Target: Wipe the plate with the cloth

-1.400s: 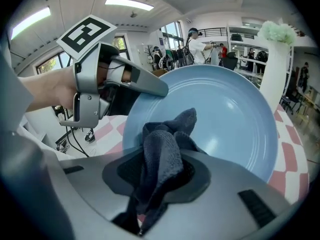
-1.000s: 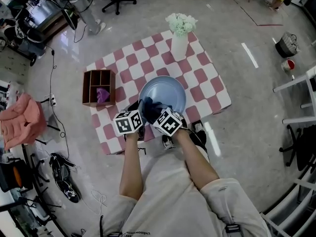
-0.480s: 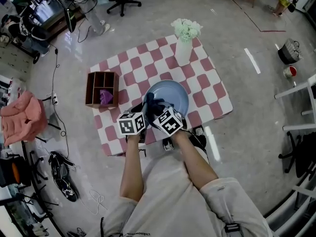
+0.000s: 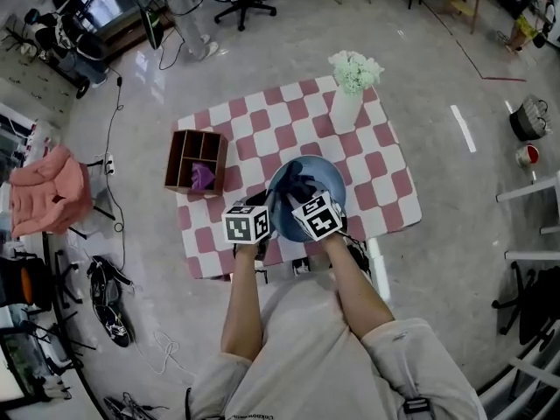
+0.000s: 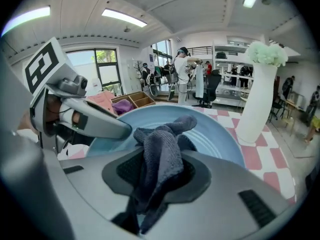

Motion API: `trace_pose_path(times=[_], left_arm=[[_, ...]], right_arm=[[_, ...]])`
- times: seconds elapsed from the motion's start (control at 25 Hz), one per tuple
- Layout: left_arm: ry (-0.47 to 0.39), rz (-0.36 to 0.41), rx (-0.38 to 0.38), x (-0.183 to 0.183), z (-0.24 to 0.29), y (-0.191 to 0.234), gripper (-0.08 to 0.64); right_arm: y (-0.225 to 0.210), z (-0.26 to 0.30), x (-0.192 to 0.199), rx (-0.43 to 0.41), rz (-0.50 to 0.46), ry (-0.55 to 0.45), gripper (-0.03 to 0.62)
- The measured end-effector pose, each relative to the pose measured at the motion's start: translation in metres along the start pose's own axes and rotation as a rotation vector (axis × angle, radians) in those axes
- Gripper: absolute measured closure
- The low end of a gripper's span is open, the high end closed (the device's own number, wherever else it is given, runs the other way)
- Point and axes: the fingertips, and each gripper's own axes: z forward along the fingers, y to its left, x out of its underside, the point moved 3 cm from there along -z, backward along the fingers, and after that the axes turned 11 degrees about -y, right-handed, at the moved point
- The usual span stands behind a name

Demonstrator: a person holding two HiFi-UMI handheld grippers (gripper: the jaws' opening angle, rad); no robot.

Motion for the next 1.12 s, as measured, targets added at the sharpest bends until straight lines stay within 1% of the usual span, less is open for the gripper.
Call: trace_pose_path(times=[0.12, 0.24, 0.44, 0.64, 0.76, 0.88, 0.96, 1.12], left_arm=[[-0.002, 0.003, 0.000, -0.003, 0.001, 0.000, 0.529], [0.000, -0.004, -0.008, -0.002, 0.002, 0.003, 0.529], [-0.001, -0.034, -0.004, 0.001, 0.002, 0.005, 0.529], [-0.019, -0.054, 0.004, -0.002, 0.002, 0.004, 0.528], [-0.022, -0.095, 0.016, 0.001, 0.000, 0.006, 0.525], [-0.034, -0.142, 0.029, 0.003, -0.002, 0.008, 0.518], [-0.043, -0.141, 0.024, 0.005, -0.003, 0.009, 0.518], [-0.070, -0.116, 0.002, 0.001, -0.002, 0.012, 0.518]], right_arm=[[-0.019, 0.002, -0.002, 0.023, 0.029, -0.003, 0.471], [-0.028, 0.005, 0.002, 0.039, 0.039, 0.008, 0.468], [-0.039, 0.003, 0.007, 0.083, -0.020, 0.037, 0.459], [-0.050, -0.004, 0.015, 0.127, 0.004, 0.056, 0.459], [-0.053, -0.008, 0.022, 0.153, 0.030, 0.063, 0.462], [-0.055, -0.014, 0.033, 0.181, 0.055, 0.095, 0.465], [-0.054, -0.019, 0.038, 0.193, 0.057, 0.125, 0.467], [-0.050, -0.029, 0.054, 0.204, 0.059, 0.181, 0.469]])
